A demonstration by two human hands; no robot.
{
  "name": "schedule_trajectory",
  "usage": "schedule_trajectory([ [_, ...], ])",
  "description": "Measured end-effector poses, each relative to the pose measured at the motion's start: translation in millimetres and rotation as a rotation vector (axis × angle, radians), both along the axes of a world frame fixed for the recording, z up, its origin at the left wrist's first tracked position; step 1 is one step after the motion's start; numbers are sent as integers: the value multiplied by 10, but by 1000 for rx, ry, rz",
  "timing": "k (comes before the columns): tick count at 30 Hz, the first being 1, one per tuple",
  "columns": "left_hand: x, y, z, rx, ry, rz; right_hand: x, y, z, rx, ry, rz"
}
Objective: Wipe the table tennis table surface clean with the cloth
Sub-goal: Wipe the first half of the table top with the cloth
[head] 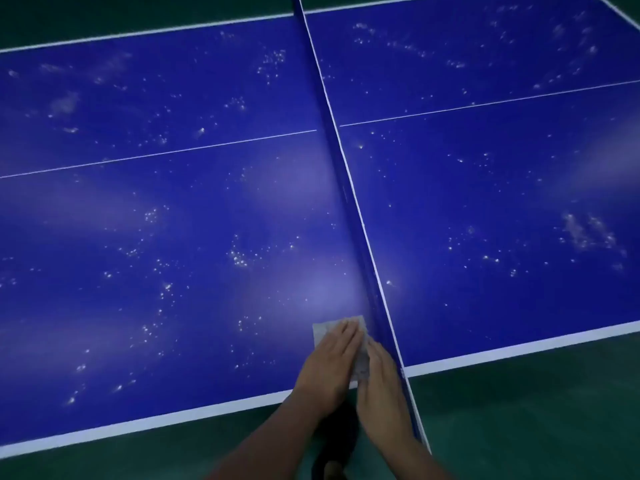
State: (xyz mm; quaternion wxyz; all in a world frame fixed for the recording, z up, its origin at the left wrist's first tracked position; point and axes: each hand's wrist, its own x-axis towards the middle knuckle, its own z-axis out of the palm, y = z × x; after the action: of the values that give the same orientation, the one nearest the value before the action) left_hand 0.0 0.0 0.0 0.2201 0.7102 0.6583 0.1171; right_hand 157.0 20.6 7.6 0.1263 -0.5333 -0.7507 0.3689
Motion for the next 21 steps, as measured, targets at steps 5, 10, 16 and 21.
schedule_trajectory([
  [5,-12,42,-248,-45,280,-115,-73,151,59,-40,-38,14],
  [10,-209,374,-383,-58,330,-187,-183,131,-213,47,-105,-41],
  [16,-667,1284,-431,-88,258,-118,-357,175,-505,30,-145,-51],
  [21,-702,1536,-491,-134,189,-17,-473,374,-816,268,-377,69],
])
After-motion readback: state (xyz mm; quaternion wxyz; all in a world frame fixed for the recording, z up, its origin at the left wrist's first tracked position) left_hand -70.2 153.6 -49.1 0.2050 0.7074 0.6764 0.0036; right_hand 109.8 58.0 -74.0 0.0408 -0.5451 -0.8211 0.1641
